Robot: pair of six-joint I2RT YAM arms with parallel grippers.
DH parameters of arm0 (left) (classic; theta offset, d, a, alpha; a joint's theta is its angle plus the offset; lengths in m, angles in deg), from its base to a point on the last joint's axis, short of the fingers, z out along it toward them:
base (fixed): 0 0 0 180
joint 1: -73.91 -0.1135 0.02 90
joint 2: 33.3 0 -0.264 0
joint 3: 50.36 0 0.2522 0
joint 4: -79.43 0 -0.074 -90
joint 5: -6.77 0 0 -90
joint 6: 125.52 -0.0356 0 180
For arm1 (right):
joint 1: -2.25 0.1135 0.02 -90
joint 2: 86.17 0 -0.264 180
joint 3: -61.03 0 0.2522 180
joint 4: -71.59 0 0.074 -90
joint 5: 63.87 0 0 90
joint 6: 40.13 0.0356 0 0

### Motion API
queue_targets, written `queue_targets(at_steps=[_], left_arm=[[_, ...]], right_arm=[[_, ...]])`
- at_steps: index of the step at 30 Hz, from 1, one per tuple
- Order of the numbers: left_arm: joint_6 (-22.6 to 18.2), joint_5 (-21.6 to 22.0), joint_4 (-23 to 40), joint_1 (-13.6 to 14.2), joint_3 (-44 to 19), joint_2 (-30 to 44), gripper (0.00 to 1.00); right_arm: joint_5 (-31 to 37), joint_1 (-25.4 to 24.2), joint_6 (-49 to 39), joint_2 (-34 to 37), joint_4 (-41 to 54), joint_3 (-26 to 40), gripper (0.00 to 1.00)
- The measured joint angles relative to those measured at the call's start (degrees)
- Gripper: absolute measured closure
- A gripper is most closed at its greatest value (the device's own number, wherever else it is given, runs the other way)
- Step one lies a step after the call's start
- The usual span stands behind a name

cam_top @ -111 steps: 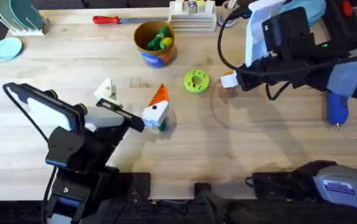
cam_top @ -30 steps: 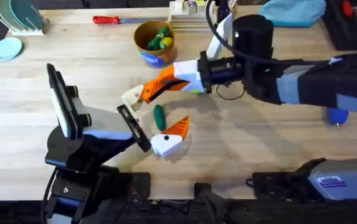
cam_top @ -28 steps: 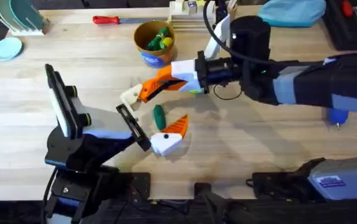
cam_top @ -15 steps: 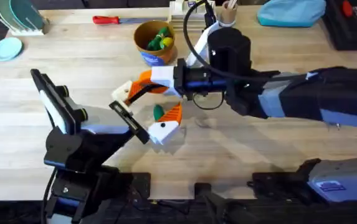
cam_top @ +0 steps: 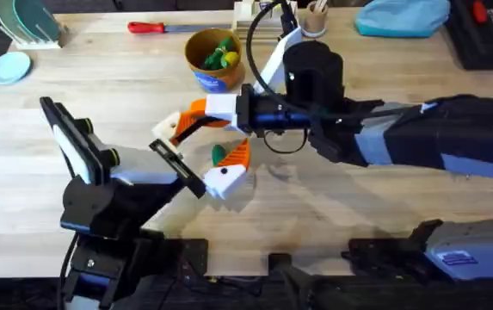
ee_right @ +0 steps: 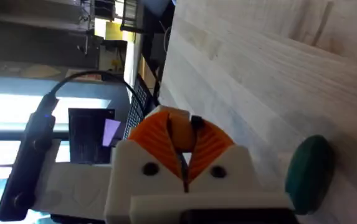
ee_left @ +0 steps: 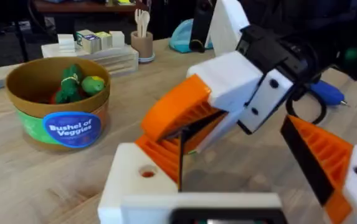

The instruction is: Pick up the gripper from the table and insert it into the empty holder that is missing its gripper. Then pick up a screw, insert it into the mounting hole, and use the screwdriver to tighten it. Finally, clean up the table by picking up the vegetable and placing it into the bucket.

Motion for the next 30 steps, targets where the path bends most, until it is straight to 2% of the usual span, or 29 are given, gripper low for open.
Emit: queue_targets(at_steps=[7,16,24,30], left_arm=[[0.9,-2.9,-1.4,-0.3,0.0,0.0,0.009],[1.0,-3.1,-1.4,-0.4,0.0,0.0,0.008],[0.6,-3.5,0.2,-0.2,0.0,0.0,0.008],[0.1,-4.3,0.0,0.2,0.0,0.0,0.009]], right_arm=[[-2.0,-0.6,-4.3,0.0,-0.1,0.0,0.995],[-2.3,-0.6,-5.3,0.0,-0.1,0.0,0.991],[-4.7,-1.2,-5.6,0.0,0.8,0.0,0.784],[-7.8,-2.2,-5.9,0.0,1.0,0.0,0.733]])
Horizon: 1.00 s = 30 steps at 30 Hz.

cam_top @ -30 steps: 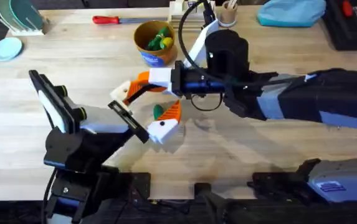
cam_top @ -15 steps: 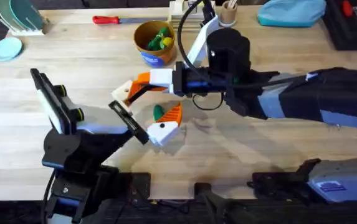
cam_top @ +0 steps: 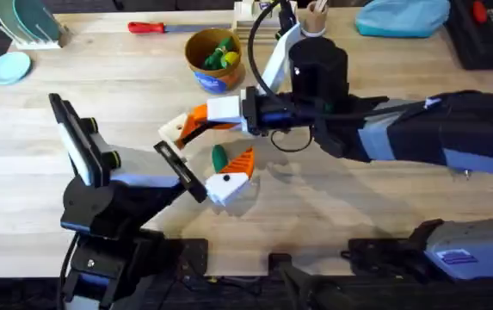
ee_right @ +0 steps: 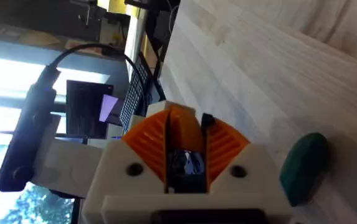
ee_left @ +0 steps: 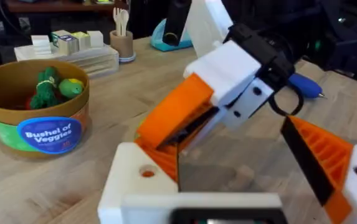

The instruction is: Pick up the gripper from the table and insert it into the empty holder that is missing its gripper. Then pick up a screw, insert it into the mounting hole, and use the screwdriver to tighten it. Finally, clean up the table by picking up the vegetable and placing it into the bucket.

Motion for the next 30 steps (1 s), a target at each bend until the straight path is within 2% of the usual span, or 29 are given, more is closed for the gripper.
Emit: queue_targets(at_steps=[8,15,18,20,22,23,28,30], left_arm=[[-0.5,-1.8,0.0,0.5,0.0,0.0,0.008],[-0.7,-3.2,0.2,0.9,0.0,0.0,0.009],[-0.7,-3.4,0.2,0.9,0.0,0.0,0.008],[-0.7,-3.5,0.2,0.9,0.0,0.0,0.009],[-0.7,-3.6,0.2,0.9,0.0,0.0,0.008],[-0.7,-3.6,0.2,0.9,0.0,0.0,0.009],[-0.7,-3.6,0.2,0.9,0.0,0.0,0.008],[-0.7,-3.8,0.2,0.9,0.0,0.0,0.009]], right_arm=[[-2.8,-0.2,0.0,0.0,0.2,0.0,0.659],[-5.1,-0.2,0.0,0.0,0.2,0.0,0.538],[-6.0,-0.9,0.0,0.0,0.2,0.0,0.452],[-6.2,-1.9,0.0,0.0,0.2,0.0,0.362],[-6.3,-3.4,-0.5,0.0,0.2,0.0,0.214],[-6.3,-4.2,-0.8,0.0,0.2,0.0,0.18],[-4.3,-9.2,-4.8,0.0,0.5,0.0,0.162],[-3.4,-11.3,-7.9,0.0,3.6,0.3,0.159]])
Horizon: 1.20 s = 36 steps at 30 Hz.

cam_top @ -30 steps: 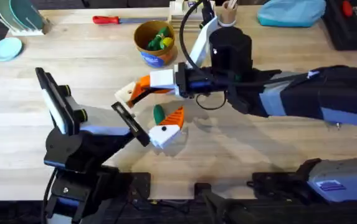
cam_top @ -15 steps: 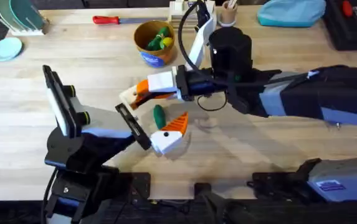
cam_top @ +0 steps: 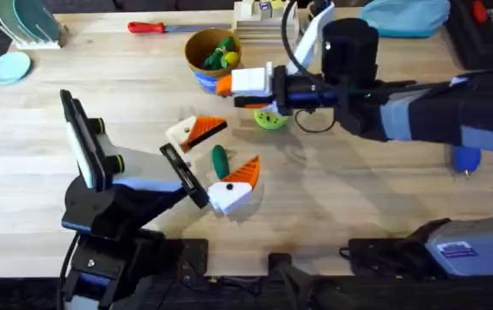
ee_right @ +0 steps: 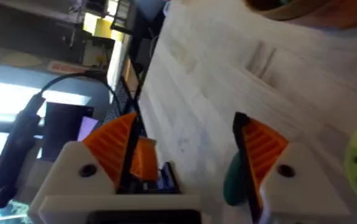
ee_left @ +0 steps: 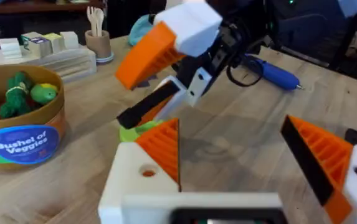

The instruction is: Pick up the gripper from the table and insert it into the empty holder that is missing its gripper. Then pick up a screw, insert it into the mounting hole, and use the screwdriver to tighten it. Finally, clean up the table by picking up the vegetable and placing it into the bucket.

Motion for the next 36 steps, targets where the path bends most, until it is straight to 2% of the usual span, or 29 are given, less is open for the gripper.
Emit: queue_targets(at_steps=[6,9,12,17,19,20,22,24,30,36], left_arm=[[-0.2,-1.8,0.0,0.0,0.0,0.0,0.008],[-0.2,-2.2,0.0,0.0,0.0,0.0,0.008],[-0.2,-2.4,0.0,0.0,0.0,0.0,0.008],[-0.2,-2.4,0.0,0.0,0.0,0.0,0.008],[-0.2,-2.5,0.0,0.0,0.0,0.0,0.008],[-0.2,-2.5,0.0,0.0,0.0,0.0,0.008],[-0.2,-2.5,0.0,0.0,0.0,0.0,0.008],[-0.2,-2.5,0.0,0.0,0.0,0.0,0.009],[-0.2,-2.6,0.0,0.0,0.0,0.0,0.008],[-0.2,-2.6,0.0,0.0,0.0,0.0,0.008]], right_arm=[[7.5,-4.6,-14.6,0.0,26.4,4.3,0.156],[15.0,-3.7,-24.7,-1.1,39.8,8.5,0.154],[24.4,-1.4,-33.7,-2.4,47.2,12.5,0.153],[40.1,4.1,-44.9,-3.0,48.8,14.6,0.177],[44.0,5.8,-47.6,-2.7,49.3,14.6,0.28],[45.6,6.5,-48.6,-2.4,49.4,14.6,0.378],[47.9,7.3,-49.9,-1.7,49.8,14.6,0.507],[49.5,7.7,-50.8,-0.8,50.2,14.6,0.596],[51.8,8.6,-52.0,2.0,50.4,14.6,0.673],[52.1,9.1,-52.4,2.1,50.3,14.6,0.678]])
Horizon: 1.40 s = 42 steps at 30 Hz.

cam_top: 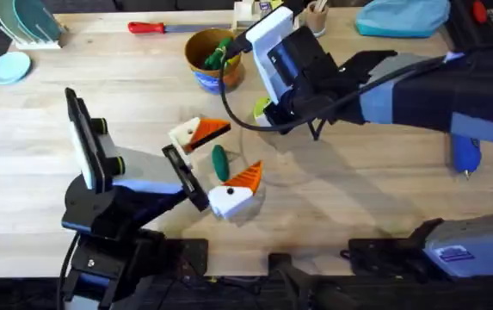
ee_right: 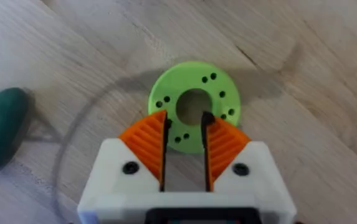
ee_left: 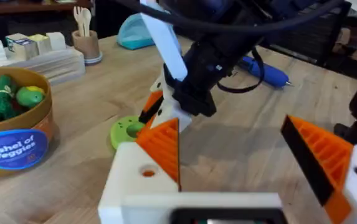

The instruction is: Pick up the gripper from the table and insert it into the empty holder that is missing its gripper. Then pick up a screw, insert it into the mounting hole, and use the screwdriver to tighten it. Finally, clean up the table by picking up the vegetable and placing it into the bucket.

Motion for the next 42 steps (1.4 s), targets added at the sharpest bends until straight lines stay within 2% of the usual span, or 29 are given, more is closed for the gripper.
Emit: queue_targets(at_steps=[9,13,22,33,42], left_arm=[[0.0,0.0,0.0,0.0,0.0,0.0,0.007],[0.0,0.0,0.0,0.0,0.0,0.0,0.008],[0.0,0.0,0.0,0.0,0.0,0.0,0.008],[0.0,0.0,0.0,0.0,0.0,0.0,0.008],[0.0,0.0,0.0,0.0,0.0,0.0,0.009]], right_arm=[[0.4,1.2,-0.1,0.0,0.0,0.0,0.687],[0.6,1.2,-0.1,0.0,0.0,0.0,0.632],[0.6,1.2,0.4,-0.6,0.4,0.0,0.627],[-0.9,1.2,0.8,-4.9,0.9,0.0,0.619],[-2.7,1.2,1.0,-1.6,1.0,0.0,0.717]])
